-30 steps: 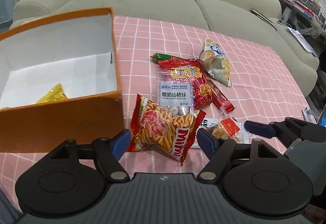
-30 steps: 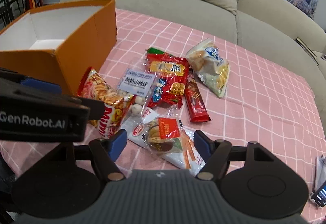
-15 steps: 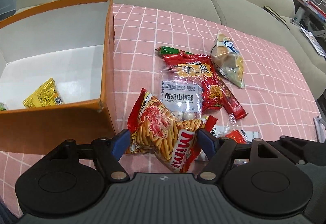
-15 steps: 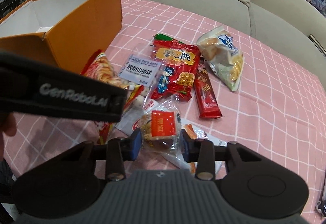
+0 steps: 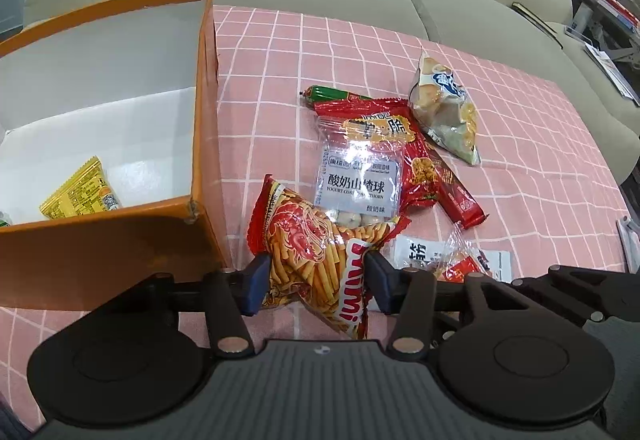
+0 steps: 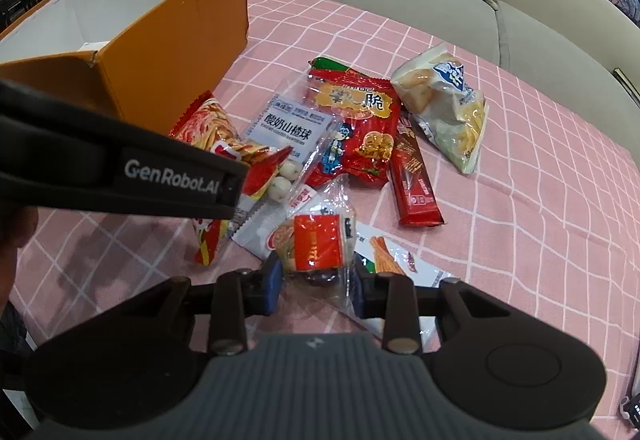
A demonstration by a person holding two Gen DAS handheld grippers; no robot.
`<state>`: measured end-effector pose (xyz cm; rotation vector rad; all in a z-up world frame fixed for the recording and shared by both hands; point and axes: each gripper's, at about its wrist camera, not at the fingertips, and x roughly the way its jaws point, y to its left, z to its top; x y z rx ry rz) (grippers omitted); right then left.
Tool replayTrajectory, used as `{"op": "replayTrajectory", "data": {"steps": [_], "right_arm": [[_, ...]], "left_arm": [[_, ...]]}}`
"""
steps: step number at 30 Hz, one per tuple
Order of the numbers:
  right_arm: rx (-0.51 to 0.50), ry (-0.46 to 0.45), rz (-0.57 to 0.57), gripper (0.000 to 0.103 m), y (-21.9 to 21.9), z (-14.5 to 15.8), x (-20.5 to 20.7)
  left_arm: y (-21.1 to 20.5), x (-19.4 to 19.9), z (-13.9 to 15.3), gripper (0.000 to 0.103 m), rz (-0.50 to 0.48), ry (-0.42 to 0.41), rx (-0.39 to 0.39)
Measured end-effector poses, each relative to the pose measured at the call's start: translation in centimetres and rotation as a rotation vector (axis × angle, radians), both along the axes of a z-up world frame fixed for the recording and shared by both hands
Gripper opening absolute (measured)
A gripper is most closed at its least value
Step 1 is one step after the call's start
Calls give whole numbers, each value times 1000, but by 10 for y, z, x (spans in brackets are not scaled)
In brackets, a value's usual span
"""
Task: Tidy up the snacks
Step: 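Grasp the red Mimi bag with the left tool while the right tool grasps the clear red-label bag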
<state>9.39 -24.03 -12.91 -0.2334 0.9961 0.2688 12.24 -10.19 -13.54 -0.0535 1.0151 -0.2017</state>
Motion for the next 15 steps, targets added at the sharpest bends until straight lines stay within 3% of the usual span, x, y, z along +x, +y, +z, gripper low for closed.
{"op": "replayTrajectory", "data": {"steps": [15], "right_arm": [[22, 20, -5, 30, 3, 12, -31]], "left_arm": [[9, -34, 22, 53, -78, 37, 60]]}}
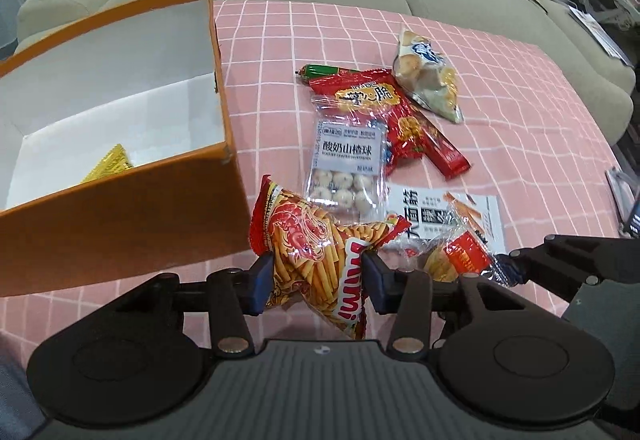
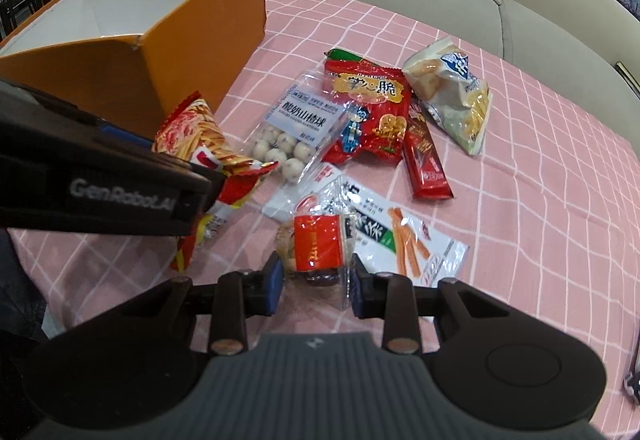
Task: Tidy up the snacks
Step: 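Grasp the red Mimi bag with the left tool while the right tool grasps the clear red-label bag, then carry the Mimi bag with the left tool while the right tool carries the clear bag into the box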
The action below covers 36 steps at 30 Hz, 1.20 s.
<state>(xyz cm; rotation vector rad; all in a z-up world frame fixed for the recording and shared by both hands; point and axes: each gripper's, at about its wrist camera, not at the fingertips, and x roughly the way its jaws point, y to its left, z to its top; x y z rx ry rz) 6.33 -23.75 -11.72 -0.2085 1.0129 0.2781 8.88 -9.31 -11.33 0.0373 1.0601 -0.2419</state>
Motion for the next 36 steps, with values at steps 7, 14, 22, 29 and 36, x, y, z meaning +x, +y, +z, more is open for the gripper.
{"op": "replayTrajectory", "data": {"steps": [7, 14, 22, 29, 36], "right_arm": [[25, -9, -36, 30, 0, 15, -22], [38, -69, -33, 30, 4, 40, -41], [64, -151, 1, 30, 16, 77, -52], [93, -233, 73, 30, 39, 110, -45], [121, -296, 149, 30, 68, 138, -23]], "left_arm": [[3, -21, 23, 53, -49, -21, -26], [12, -41, 50, 53, -52, -73, -43], [32, -60, 85, 53, -23, -181, -62], [59, -58, 112, 53, 29, -249, -64], [86, -41, 134, 53, 66, -307, -26]]}}
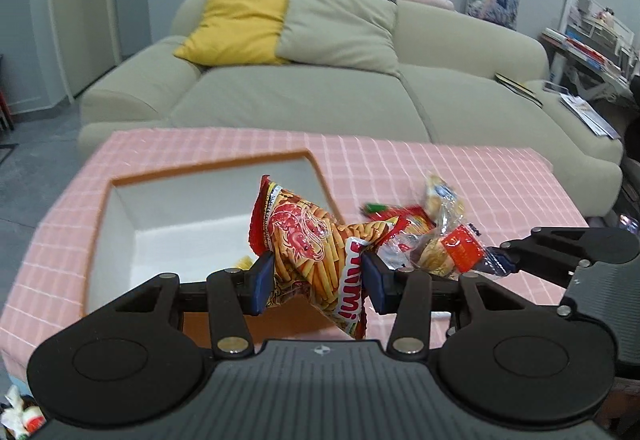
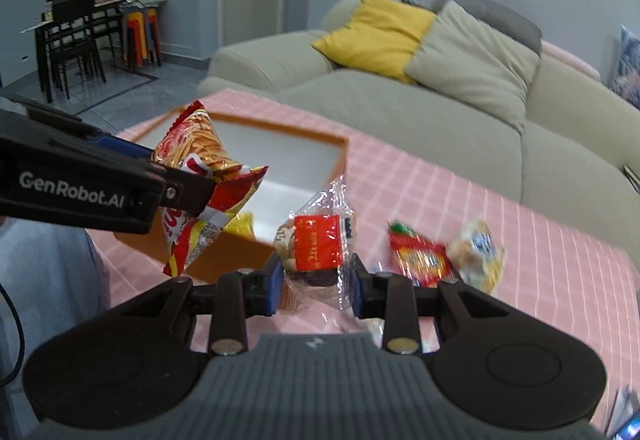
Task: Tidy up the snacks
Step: 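Carry the Mimi bag with the left tool while the right tool carries the clear bag into the box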
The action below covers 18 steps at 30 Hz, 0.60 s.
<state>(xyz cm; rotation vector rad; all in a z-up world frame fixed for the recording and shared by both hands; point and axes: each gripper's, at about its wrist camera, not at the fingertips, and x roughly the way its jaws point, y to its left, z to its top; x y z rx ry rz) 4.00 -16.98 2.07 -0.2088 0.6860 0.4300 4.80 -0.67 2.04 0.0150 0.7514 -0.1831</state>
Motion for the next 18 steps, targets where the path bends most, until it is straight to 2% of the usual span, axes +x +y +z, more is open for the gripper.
{"op": "replayTrajectory", "data": {"steps": [4, 9, 18], "right_arm": [[-3, -26, 50, 30, 19, 10, 17], [-20, -21, 115, 30, 47, 15, 43], [-94, 75, 177, 30, 89, -5, 92]], "left_arm": [[15, 16, 12, 53, 21, -15, 38], [29, 40, 16, 53, 36, 20, 108], [53, 80, -4, 53, 47, 114, 142]]}}
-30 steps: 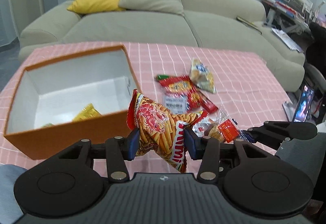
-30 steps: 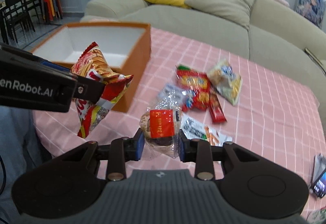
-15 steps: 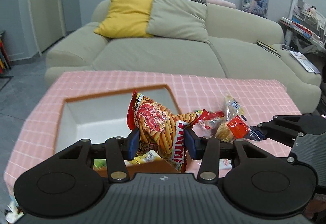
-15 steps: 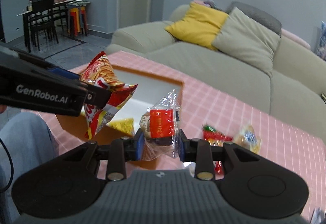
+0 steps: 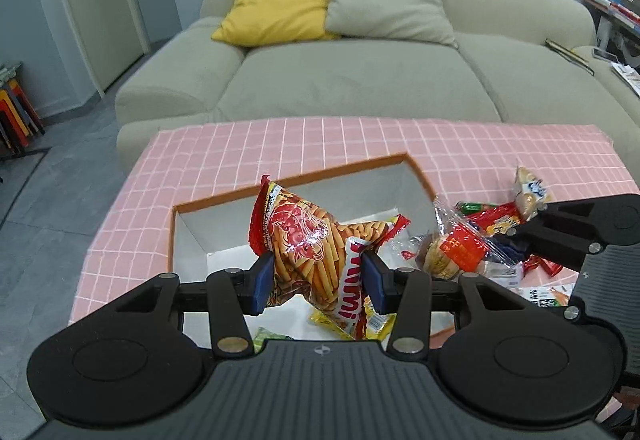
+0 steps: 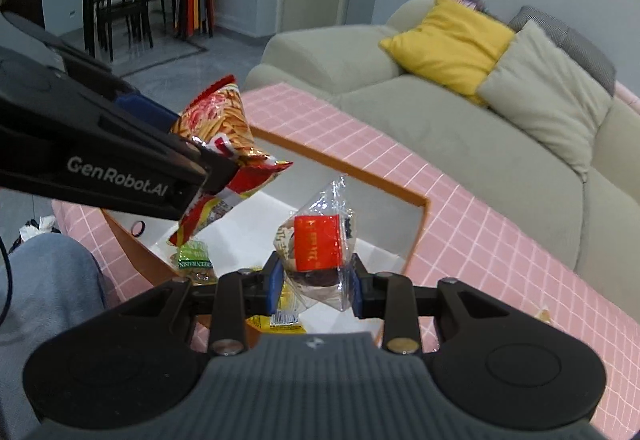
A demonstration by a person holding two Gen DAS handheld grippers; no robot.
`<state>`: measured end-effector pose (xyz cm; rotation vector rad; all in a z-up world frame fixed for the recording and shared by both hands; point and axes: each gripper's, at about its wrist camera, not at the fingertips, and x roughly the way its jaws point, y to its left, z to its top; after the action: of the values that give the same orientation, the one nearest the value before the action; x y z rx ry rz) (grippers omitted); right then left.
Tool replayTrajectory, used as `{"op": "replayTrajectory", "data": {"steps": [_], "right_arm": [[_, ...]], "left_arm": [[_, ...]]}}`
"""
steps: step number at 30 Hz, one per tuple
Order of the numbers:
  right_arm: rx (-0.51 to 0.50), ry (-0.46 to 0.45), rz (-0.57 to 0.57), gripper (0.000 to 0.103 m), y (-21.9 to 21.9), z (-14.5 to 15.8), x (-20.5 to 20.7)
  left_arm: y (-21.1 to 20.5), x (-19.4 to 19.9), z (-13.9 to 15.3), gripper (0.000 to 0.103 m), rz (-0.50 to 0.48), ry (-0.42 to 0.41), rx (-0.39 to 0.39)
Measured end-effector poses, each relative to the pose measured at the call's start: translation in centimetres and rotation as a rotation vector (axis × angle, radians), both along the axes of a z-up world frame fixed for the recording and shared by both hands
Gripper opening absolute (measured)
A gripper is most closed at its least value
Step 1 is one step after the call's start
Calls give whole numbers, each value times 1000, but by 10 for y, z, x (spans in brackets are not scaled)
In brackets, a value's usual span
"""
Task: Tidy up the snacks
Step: 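Carry the Mimi bag with the left tool while the right tool carries the clear bag into the box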
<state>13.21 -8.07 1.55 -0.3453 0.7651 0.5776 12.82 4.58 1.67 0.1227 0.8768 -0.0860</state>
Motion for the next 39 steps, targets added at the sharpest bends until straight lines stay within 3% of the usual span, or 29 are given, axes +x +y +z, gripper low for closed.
{"op": "replayTrajectory", "data": {"steps": [18, 34, 39], "right_arm": [[-218, 220, 37, 30, 50, -71, 68], [-283, 336, 37, 31, 61, -104, 93], [-277, 346, 31, 37, 62, -103, 97]], "left_arm": [[27, 55, -75, 53, 13, 255, -11], [30, 66, -109, 54, 14, 364, -9], [29, 68, -111, 56, 13, 381, 7]]}}
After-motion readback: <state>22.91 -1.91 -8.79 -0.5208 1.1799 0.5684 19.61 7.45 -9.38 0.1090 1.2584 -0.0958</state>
